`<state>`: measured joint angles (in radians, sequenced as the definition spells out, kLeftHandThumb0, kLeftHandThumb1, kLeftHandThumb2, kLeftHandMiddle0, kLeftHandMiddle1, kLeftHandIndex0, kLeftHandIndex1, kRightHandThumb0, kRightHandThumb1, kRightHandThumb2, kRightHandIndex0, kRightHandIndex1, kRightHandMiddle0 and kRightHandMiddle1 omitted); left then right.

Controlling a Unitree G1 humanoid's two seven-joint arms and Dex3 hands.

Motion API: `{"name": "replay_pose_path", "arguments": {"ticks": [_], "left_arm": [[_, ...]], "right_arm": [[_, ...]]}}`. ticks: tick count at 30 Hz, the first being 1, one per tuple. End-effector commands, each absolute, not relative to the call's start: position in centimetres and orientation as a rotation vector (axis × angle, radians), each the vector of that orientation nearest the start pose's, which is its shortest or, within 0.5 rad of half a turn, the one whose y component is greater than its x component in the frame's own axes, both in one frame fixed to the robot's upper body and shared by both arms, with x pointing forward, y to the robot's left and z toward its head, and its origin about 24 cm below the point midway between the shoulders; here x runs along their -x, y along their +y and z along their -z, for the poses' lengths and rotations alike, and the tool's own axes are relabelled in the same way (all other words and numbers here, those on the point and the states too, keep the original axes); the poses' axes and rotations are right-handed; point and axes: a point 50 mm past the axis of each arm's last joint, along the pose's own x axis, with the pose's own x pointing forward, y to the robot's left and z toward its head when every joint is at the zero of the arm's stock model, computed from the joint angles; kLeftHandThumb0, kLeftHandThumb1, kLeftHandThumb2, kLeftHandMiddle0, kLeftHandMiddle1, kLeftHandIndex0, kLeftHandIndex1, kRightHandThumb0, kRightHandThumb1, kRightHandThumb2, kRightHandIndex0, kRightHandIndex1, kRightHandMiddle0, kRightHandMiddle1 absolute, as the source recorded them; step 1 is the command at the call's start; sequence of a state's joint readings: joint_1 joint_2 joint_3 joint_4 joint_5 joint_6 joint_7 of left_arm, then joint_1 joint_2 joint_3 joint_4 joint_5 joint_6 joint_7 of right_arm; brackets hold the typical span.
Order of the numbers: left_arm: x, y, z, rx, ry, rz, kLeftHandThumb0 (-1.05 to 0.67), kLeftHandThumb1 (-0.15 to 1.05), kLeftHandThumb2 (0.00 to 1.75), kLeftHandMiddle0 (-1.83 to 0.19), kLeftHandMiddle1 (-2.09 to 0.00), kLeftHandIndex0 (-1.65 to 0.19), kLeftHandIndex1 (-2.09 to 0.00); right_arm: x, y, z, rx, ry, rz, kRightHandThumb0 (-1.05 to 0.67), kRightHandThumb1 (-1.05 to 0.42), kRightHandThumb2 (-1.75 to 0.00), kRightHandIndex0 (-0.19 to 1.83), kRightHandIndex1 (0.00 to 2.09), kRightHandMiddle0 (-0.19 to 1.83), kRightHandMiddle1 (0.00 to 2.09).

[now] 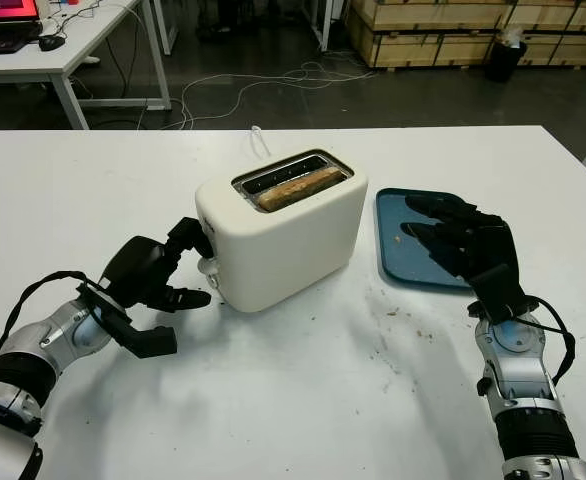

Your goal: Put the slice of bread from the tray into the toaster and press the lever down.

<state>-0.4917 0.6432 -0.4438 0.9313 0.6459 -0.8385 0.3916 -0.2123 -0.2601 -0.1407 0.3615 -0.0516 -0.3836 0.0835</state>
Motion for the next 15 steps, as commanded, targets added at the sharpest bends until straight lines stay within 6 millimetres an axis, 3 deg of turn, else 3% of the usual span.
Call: {"name": "replay_pose_path", "arguments": {"ticks": [1, 9, 11, 15], "left_arm": [[-24.4, 22.8, 6.7, -1.470, 0.213, 0.792, -1.05, 0.92, 0.47, -1.57, -1.37, -1.57, -0.97], [-24.5, 22.7, 6.9, -1.454, 0.236, 0.764, -1.05, 0.92, 0.41, -1.57, -1.40, -1.57, -1.07], [-25.3, 22.8, 6.0, -1.433, 0.195, 0.705, -1.05, 0.92, 0.49, -1.57, -1.50, -1.57, -1.28], [-27.2, 22.7, 3.2, -1.326, 0.053, 0.609, -1.05, 0.92, 0.65, -1.57, -1.60, -1.57, -1.26]], "right_arm": [[-28.9, -22.2, -6.8, 0.309, -0.236, -0.003, -0.46, -0.92, -0.14, 1.13, 0.02, 1.00, 0.00], [-28.9, -22.2, -6.8, 0.313, -0.233, 0.000, -0.47, -0.92, -0.14, 1.14, 0.03, 1.00, 0.00], [-28.9, -22.2, -6.8, 0.314, -0.236, -0.001, -0.46, -0.92, -0.14, 1.14, 0.03, 1.00, 0.00], [-28.9, -22.1, -6.8, 0.313, -0.236, -0.003, -0.46, -0.92, -0.14, 1.13, 0.02, 1.00, 0.00]]}}
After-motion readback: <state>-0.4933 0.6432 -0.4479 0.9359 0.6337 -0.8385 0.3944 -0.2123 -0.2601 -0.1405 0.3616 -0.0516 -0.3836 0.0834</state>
